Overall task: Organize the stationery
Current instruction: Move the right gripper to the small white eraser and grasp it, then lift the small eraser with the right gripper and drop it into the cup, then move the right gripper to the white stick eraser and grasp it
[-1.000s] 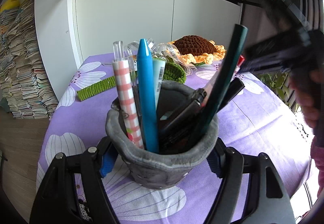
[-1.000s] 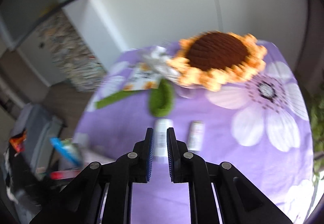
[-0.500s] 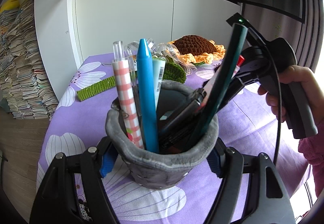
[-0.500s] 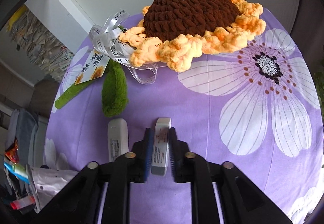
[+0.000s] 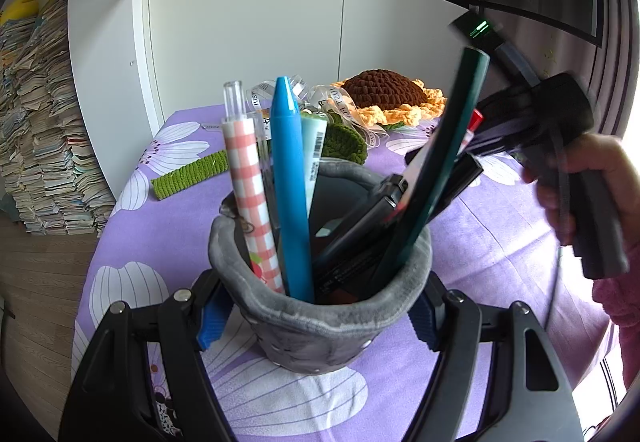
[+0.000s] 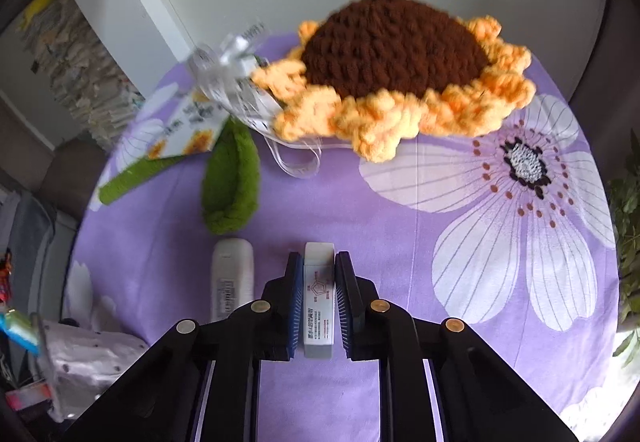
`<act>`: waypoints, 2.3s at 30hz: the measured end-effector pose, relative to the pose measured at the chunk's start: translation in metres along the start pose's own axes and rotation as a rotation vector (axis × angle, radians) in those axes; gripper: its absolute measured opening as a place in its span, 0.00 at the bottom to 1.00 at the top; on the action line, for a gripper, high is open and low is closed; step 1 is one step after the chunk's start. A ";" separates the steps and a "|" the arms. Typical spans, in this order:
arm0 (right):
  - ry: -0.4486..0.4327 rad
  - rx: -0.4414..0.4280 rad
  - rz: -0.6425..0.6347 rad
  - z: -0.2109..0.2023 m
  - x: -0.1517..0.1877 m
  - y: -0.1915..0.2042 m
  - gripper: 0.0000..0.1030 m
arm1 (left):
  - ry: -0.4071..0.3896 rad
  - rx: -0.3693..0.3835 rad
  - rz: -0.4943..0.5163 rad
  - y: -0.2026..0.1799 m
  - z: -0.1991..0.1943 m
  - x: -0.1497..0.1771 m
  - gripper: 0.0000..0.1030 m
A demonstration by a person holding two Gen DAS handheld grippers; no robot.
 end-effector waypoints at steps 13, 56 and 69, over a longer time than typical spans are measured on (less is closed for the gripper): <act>-0.308 -0.234 -0.107 -0.142 0.031 0.035 0.17 | 0.000 -0.002 0.002 0.000 -0.001 0.000 0.71; -0.230 -0.426 -0.279 -0.131 0.055 0.103 0.17 | 0.003 0.001 0.007 -0.001 0.000 0.000 0.71; -0.023 -0.187 -0.021 -0.050 0.013 0.024 0.17 | 0.003 -0.002 0.006 -0.002 0.001 0.000 0.71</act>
Point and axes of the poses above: each gripper's, at about its wrist camera, not at the fingertips, and z roughly the way its jaws point, y to its left, x to its underside, the point moved 3 cm from there along z, roughly the way its jaws point, and after that the axes turned 7 degrees about x, right-handed, at the moved point
